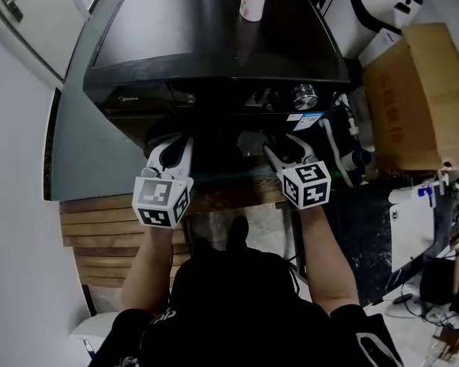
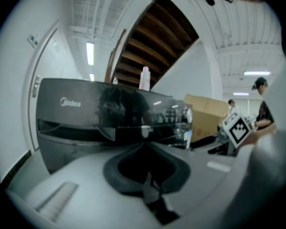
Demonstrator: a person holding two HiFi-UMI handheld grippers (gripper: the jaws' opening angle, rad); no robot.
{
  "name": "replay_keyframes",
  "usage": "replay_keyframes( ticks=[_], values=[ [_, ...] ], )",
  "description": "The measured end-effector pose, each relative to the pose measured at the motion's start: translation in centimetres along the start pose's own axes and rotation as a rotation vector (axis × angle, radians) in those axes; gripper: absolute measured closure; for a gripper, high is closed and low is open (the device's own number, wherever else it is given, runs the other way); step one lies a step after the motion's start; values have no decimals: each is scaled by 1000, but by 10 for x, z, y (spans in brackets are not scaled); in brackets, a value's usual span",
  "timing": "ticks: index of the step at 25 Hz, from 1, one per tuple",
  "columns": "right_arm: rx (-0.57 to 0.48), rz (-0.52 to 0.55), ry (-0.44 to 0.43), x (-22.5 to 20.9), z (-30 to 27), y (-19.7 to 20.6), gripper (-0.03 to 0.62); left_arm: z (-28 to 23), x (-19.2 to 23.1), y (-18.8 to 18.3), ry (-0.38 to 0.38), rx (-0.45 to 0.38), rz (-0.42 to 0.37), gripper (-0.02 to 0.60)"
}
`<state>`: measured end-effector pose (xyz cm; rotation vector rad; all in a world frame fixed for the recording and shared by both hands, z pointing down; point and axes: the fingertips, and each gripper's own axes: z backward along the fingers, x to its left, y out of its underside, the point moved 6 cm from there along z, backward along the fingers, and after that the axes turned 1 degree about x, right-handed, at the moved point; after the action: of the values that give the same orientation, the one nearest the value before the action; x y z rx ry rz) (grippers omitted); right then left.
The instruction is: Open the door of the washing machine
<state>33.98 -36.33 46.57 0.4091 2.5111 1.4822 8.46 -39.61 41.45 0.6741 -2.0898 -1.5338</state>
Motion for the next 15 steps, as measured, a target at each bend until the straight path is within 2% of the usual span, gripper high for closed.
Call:
replay_keyframes(
  ticks=[8, 15],
  values=[
    [84, 83, -42, -11, -17, 5, 368, -17, -22, -7, 25, -7, -15, 572],
    [184, 158, -97, -20, -31, 8, 382, -23, -23, -4, 8, 6, 6, 572]
  ],
)
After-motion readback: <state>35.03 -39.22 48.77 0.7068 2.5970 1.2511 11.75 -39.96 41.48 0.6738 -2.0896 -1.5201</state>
